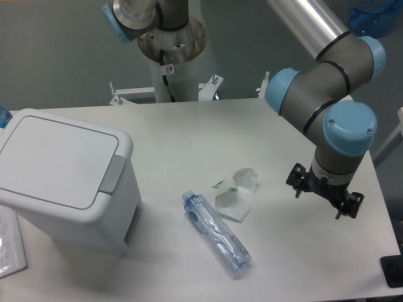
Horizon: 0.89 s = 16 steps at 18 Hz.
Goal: Open the trash can
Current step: 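Raise the gripper and begin moving it toward the white trash can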
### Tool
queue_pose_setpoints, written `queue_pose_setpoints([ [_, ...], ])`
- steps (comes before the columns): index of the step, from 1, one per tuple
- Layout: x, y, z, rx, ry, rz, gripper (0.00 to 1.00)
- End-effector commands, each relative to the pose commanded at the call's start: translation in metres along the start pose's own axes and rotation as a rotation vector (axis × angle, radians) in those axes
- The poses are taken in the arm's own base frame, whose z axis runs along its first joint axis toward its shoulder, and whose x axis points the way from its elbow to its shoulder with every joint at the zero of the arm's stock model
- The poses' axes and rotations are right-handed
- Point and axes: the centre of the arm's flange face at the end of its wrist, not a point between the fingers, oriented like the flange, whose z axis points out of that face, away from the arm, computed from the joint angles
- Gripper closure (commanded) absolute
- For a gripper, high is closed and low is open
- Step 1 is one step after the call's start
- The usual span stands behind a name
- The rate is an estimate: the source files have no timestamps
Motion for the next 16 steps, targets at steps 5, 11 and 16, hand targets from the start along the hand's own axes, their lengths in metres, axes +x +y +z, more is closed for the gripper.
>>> queue_pose_setpoints([
  [5,0.000,0.000,0.001,0.001,0.002,0.000,0.00],
  [11,0.006,-0.001,0.008,0.005,0.016,0.004,0.00],
  [16,0.025,-0.002,0.005,0.149,0.004,-0.113,0.00],
])
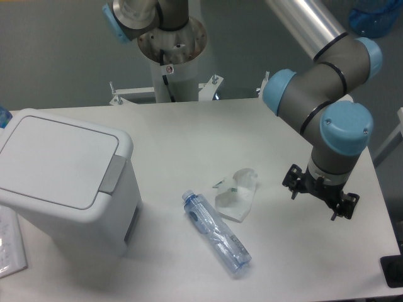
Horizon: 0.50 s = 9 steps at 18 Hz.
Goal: Open the trash can
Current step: 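Raise the gripper and begin moving it toward the white trash can, then move the open gripper over to the lid edge of the trash can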
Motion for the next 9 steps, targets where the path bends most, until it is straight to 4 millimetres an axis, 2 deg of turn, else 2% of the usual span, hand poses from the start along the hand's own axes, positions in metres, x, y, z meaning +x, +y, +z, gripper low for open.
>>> queue_pose_setpoints([
  [6,0.013,-0.020,-0.032,0.180,0.057,-0.201,0.00],
  [8,0.021,-0.026,-0.058,0.220,0.045,-0.222,0.00],
  [9,0.025,-0.031,-0.064,0.251,0.062,-0.234,0.00],
])
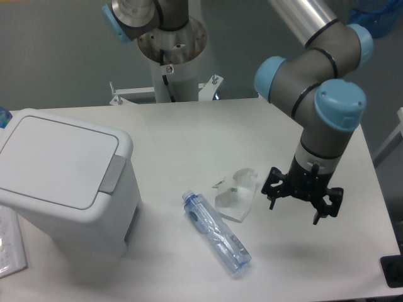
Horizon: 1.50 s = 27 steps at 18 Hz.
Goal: Open the trash can
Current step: 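Move the open gripper over to the lid edge of the trash can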
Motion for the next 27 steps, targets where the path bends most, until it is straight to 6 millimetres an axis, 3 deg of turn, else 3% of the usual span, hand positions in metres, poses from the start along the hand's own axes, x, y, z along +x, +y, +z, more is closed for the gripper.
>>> queue_pose_setpoints([
  [2,0.014,-0.013,-0.006,0.074,0.056,-0.019,0.00],
  [6,0.051,-0.039,-0.038,0.194,0.127,-0.060,0.00],
  [10,0.103,-0.067,-0.060,0.223,0.148,-0.051,0.00],
  [12,0.129,-0.080,-0.057,0.224,0.172,-0.033,0.00],
  [14,0.154,-0.089,-0.069,0.235,0.183,-0.025,0.00],
  [17,0.189,-0.089,-0.077,0.229,0.208,-0.057,0.00],
  [20,0.209,-0.070,-0.079,0.208,0.224,-0.094,0.00],
  [27,0.216,-0.064,-0.071,0.234,0.208,-0.075,0.00],
])
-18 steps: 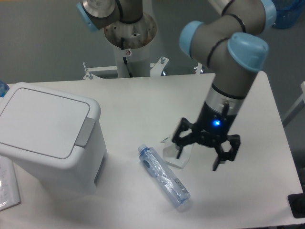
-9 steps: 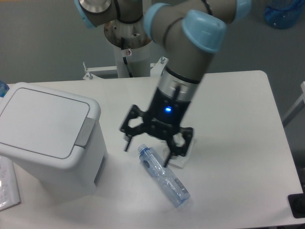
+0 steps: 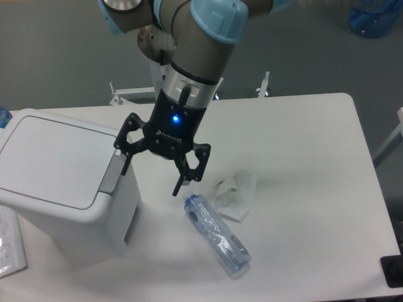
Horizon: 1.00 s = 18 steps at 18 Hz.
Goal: Open the trash can
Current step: 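Move the open gripper over to the lid edge of the trash can, then press the gripper finger against the lid edge to flip the lid open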
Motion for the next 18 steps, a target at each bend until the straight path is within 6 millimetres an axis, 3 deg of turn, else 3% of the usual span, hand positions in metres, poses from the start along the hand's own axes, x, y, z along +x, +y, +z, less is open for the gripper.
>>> queue_pose_setpoints([
  [7,0.010,0.015,0.022,-0.026,0.019,0.009,0.00],
  [18,0.015,0.017,0.031,-0.041,0.028,0.012,0.00],
])
